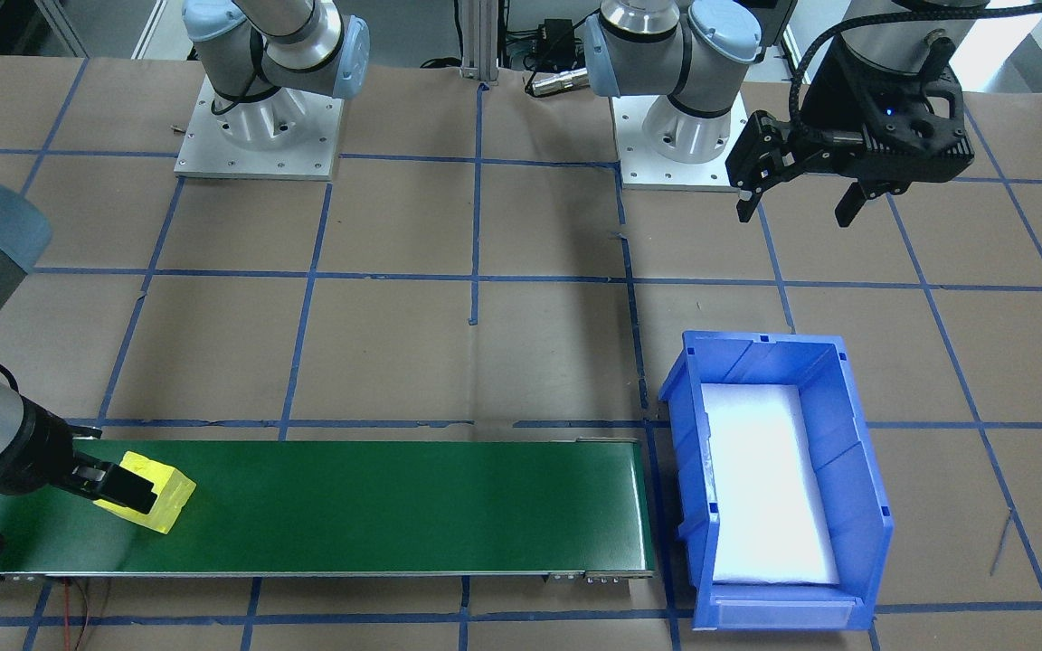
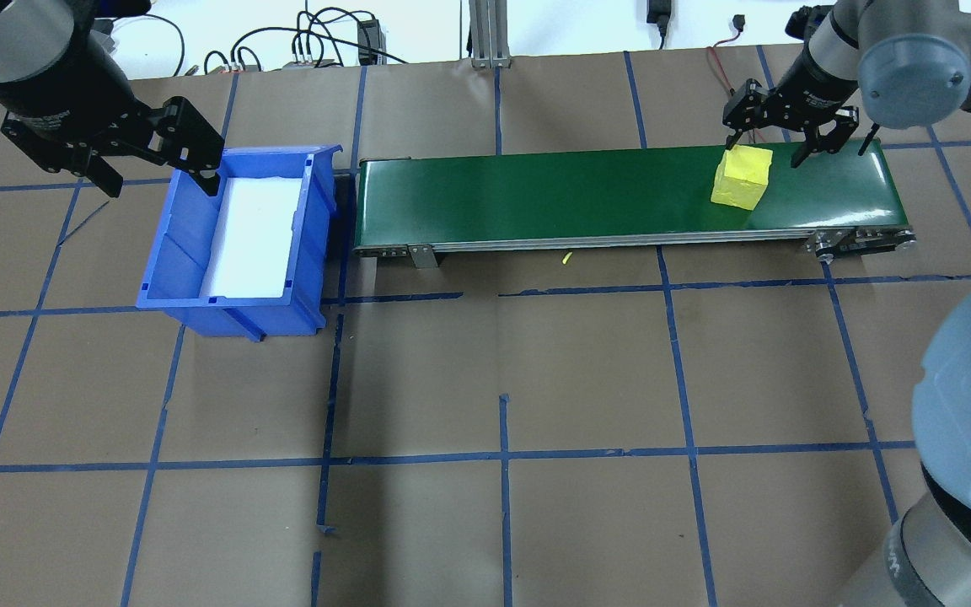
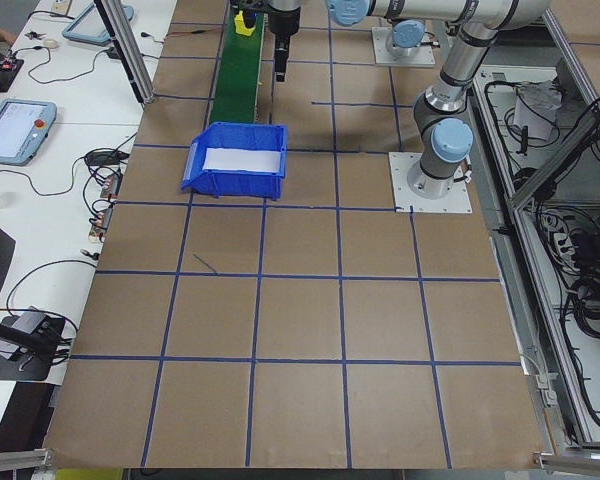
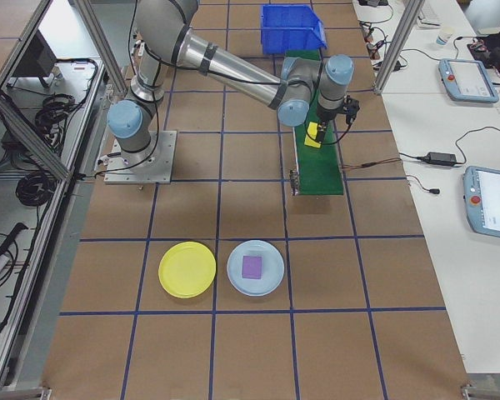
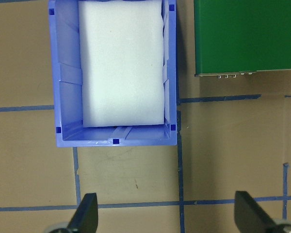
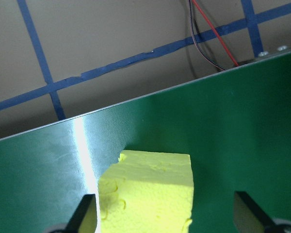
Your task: Move block left to right into plate
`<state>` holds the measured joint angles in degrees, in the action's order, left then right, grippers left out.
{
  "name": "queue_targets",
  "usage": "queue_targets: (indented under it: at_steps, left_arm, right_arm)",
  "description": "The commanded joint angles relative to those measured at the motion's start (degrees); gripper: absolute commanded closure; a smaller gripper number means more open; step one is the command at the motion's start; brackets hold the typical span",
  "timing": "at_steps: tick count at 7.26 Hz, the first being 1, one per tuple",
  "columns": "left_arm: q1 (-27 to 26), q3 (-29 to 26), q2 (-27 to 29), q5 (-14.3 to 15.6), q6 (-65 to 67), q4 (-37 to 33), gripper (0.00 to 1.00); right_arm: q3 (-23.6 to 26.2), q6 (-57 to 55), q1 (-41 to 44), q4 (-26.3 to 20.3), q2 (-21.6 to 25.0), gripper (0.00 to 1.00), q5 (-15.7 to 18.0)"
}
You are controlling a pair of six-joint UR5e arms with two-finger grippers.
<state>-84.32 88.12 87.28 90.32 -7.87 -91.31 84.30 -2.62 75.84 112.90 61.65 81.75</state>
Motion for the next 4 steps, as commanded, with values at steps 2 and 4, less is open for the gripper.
queue_targets:
  at_steps: [2,4]
  left_arm:
    - [-0.06,0.03,-0.09,0.03,-0.04,-0.1,0.0]
    - [0.03,0.04,-0.09,-0.23,-0.04,-0.19,0.0]
  right_arm:
    - [0.52,0.67,-0.69,2.85,-2.76,0.03,-0.97]
    - [1.74,5.49,-3.67,2.68,-3.03,0.51,-0.71]
